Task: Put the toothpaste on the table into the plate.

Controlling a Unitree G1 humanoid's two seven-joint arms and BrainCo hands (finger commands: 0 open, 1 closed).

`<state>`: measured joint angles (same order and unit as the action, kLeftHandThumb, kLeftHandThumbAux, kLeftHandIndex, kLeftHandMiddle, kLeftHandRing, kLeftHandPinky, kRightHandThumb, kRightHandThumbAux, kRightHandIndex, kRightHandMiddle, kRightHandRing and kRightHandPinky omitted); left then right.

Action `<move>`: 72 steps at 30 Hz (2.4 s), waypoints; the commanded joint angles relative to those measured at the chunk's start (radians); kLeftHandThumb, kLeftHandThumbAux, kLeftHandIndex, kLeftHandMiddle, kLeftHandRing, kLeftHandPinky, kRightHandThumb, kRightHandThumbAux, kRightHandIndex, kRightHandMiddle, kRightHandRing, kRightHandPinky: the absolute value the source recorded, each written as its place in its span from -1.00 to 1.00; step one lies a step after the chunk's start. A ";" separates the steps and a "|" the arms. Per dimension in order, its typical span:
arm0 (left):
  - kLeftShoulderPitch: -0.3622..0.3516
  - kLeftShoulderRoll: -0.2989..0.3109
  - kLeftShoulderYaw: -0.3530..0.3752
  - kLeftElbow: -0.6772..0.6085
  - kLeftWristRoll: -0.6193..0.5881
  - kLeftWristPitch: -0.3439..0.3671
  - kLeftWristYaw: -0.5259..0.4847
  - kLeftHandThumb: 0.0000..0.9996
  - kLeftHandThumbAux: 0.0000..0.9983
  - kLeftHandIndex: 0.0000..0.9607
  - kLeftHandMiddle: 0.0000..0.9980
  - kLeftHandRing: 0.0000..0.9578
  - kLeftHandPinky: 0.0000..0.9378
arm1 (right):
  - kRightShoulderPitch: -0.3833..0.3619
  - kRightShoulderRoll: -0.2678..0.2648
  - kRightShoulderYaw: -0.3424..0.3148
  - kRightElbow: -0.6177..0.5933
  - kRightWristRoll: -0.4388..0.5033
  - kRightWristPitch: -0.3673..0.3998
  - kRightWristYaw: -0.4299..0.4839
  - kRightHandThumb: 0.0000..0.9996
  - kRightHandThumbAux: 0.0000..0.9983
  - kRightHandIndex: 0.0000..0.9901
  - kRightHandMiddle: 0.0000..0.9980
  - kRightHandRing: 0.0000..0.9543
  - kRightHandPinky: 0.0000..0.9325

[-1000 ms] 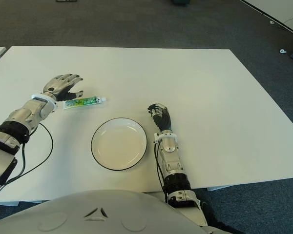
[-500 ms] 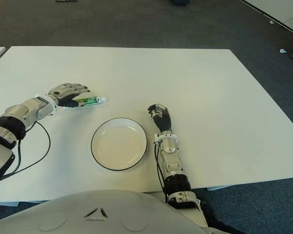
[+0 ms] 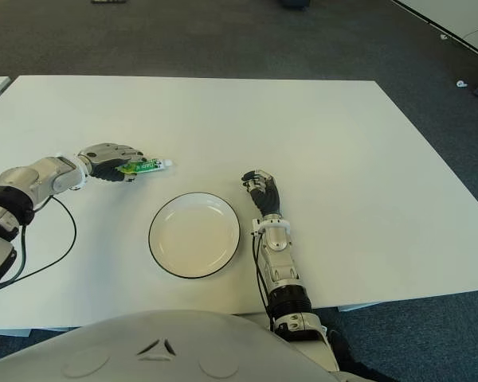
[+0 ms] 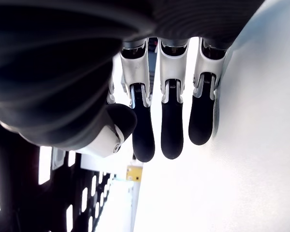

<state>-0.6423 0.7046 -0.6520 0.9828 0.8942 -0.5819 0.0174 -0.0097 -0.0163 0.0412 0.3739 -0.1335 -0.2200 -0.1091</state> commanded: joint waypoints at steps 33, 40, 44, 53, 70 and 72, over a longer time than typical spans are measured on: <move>0.024 -0.114 -0.025 0.129 -0.011 0.083 -0.091 0.16 -0.47 -1.00 -1.00 -1.00 -0.97 | 0.041 -0.009 -0.008 -0.019 0.005 0.000 0.009 0.43 0.47 -0.15 -0.10 -0.11 -0.07; 0.026 -0.151 -0.001 0.185 -0.055 0.114 -0.085 0.19 -0.46 -1.00 -1.00 -1.00 -0.95 | 0.047 -0.010 -0.009 -0.028 0.003 0.003 0.008 0.43 0.47 -0.15 -0.10 -0.11 -0.06; 0.040 -0.173 0.012 0.201 -0.082 0.139 -0.070 0.19 -0.47 -1.00 -1.00 -1.00 -0.96 | 0.051 -0.014 -0.009 -0.036 0.001 0.012 0.009 0.43 0.47 -0.15 -0.09 -0.10 -0.06; 0.039 -0.186 0.000 0.220 -0.088 0.145 -0.046 0.22 -0.47 -1.00 -1.00 -1.00 -0.94 | 0.056 -0.018 -0.010 -0.044 -0.001 0.016 0.005 0.43 0.47 -0.15 -0.10 -0.11 -0.07; 0.063 -0.180 0.060 0.180 -0.155 0.162 0.019 0.44 0.04 -0.14 0.07 0.13 0.18 | 0.067 -0.018 -0.019 -0.068 0.007 0.027 0.012 0.43 0.47 -0.15 -0.09 -0.10 -0.07; 0.071 -0.182 0.070 0.175 -0.166 0.159 0.047 0.45 0.24 -0.11 0.22 0.28 0.32 | 0.067 -0.018 -0.019 -0.068 0.007 0.027 0.013 0.43 0.47 -0.15 -0.09 -0.10 -0.07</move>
<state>-0.6307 0.5382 -0.5854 1.1458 0.7333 -0.4286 0.0548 0.0475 -0.0321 0.0258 0.3047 -0.1341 -0.2062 -0.1015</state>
